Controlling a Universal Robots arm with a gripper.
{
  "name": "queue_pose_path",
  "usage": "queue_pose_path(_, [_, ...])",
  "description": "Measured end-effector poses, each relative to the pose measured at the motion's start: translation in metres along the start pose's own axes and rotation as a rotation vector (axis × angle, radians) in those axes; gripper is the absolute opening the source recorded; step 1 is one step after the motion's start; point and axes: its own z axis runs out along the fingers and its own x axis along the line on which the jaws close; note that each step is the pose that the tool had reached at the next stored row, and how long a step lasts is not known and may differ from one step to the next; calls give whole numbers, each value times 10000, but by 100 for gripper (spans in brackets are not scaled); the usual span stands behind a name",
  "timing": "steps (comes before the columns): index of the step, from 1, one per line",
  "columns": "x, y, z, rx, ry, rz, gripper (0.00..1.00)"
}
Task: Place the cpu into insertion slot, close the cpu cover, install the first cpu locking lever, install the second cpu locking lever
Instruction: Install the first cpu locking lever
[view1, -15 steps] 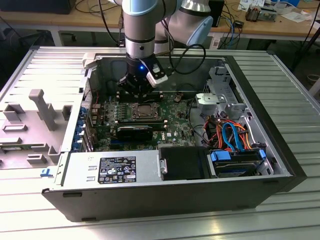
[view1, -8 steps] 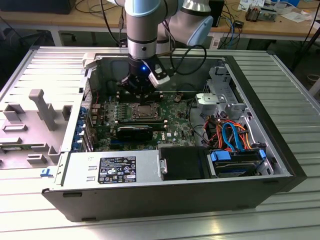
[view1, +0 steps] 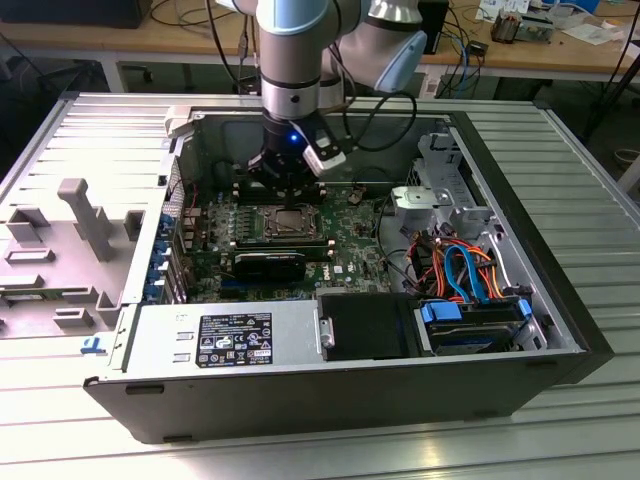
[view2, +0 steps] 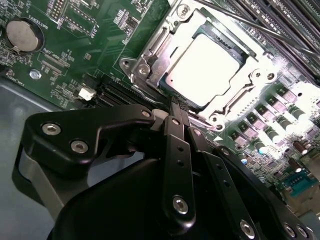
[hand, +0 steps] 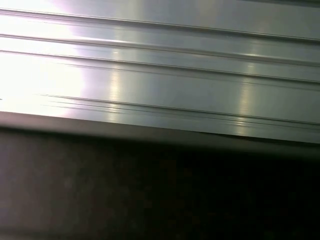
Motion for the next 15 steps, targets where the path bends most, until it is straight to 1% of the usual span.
queue_pose_path(3, [-40, -4, 4, 0, 0, 0, 11])
queue_pose_path(15, [-115, -12, 9, -1, 0, 0, 11])
